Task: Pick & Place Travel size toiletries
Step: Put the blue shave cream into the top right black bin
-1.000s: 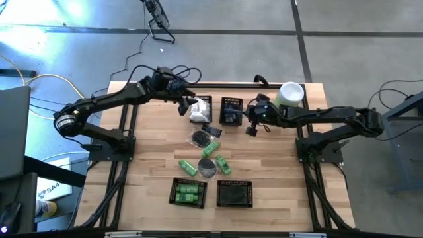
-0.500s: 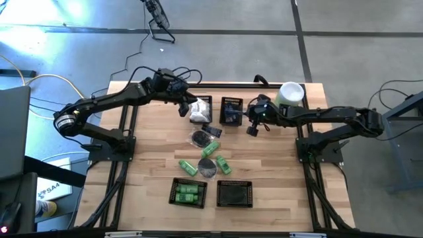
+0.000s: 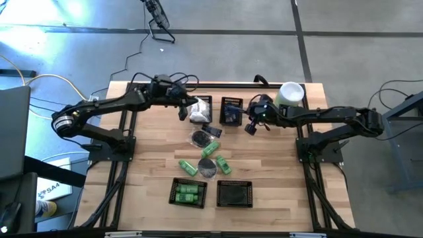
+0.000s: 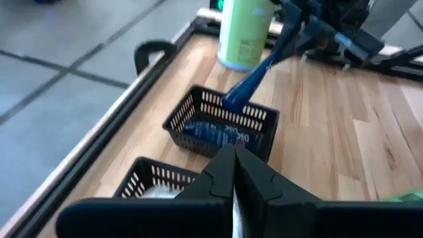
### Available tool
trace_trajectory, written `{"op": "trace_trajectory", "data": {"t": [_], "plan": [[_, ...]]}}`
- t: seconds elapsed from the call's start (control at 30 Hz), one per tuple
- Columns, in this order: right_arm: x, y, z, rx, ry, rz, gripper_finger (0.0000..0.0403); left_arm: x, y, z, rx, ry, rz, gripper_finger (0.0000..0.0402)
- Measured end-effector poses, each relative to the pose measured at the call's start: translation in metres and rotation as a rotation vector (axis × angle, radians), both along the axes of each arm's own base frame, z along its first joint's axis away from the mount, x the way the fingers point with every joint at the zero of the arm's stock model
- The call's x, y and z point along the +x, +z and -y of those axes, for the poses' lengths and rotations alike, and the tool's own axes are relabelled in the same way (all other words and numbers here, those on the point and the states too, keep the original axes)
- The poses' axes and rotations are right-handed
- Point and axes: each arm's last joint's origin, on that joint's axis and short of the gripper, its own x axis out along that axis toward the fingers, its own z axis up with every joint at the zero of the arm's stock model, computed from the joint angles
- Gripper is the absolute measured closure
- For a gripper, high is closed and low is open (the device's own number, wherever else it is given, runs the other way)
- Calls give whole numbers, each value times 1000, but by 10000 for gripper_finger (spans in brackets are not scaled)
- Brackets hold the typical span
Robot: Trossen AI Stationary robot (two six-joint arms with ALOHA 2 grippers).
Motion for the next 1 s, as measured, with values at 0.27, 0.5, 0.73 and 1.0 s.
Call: {"op": "trace_trajectory", "data": {"t": [0.27,0.5,0.73,1.0], "plan": [[10,12,-9,37,-113,102,399,-29,0,17,75,-4,83,401],[26,13,-14,91,-250,182,399,-59,1,35,154,-12,138,401],[45,-8,-14,147,-369,178,399,-72,-4,43,183,-15,151,401],[57,-33,-6,212,-485,160,399,-72,-5,43,195,-21,140,401]]}}
